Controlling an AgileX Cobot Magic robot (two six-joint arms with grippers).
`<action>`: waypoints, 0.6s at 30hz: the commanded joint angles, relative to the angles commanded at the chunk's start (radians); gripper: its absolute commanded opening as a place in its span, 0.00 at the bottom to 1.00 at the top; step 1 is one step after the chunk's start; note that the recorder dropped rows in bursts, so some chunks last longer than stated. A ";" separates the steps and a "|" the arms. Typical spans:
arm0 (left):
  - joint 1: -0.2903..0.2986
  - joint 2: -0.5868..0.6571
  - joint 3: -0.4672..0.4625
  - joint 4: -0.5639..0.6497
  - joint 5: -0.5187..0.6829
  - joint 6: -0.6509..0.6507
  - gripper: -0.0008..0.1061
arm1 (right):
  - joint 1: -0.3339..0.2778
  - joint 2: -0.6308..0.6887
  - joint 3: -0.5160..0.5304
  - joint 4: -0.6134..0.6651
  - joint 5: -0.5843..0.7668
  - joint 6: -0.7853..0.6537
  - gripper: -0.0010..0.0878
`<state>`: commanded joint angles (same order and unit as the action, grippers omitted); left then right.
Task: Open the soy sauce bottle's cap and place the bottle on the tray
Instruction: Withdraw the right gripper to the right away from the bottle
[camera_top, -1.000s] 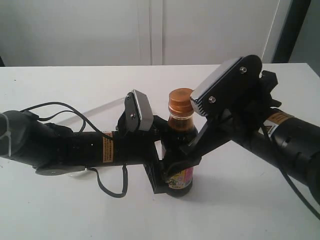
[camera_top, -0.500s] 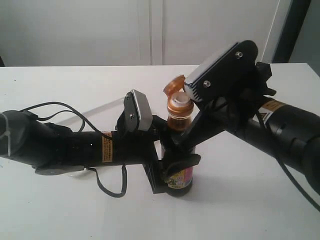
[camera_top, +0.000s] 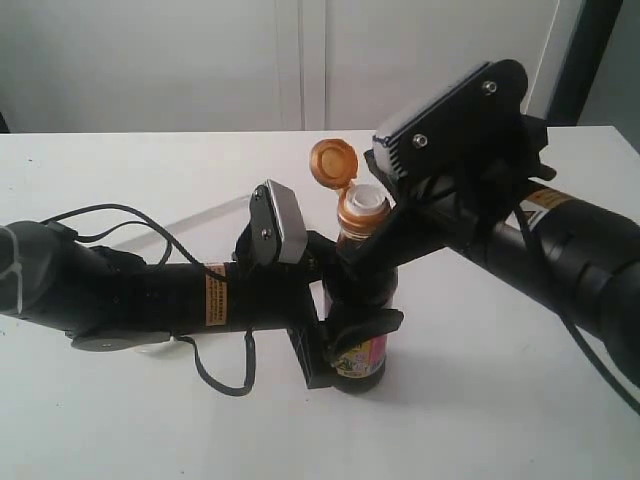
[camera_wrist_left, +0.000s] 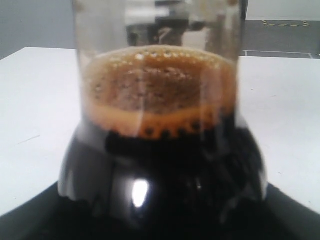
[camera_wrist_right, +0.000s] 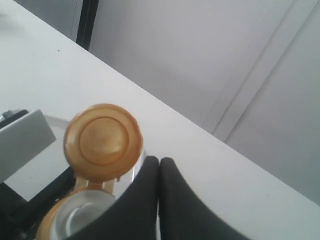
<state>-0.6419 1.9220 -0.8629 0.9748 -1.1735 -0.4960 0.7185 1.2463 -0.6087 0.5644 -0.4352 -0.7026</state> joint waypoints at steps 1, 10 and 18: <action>0.000 0.000 0.000 -0.001 0.000 0.002 0.01 | -0.006 0.000 0.000 0.023 0.000 0.000 0.01; 0.000 -0.002 0.000 -0.027 0.000 0.003 0.01 | -0.127 -0.039 0.000 0.050 0.148 0.030 0.01; 0.000 -0.002 0.000 -0.031 0.000 0.003 0.01 | -0.314 -0.103 -0.049 -0.069 0.708 -0.066 0.01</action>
<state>-0.6419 1.9201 -0.8629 0.9438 -1.1735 -0.4935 0.4040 1.1436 -0.6573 0.4958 0.2724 -0.7681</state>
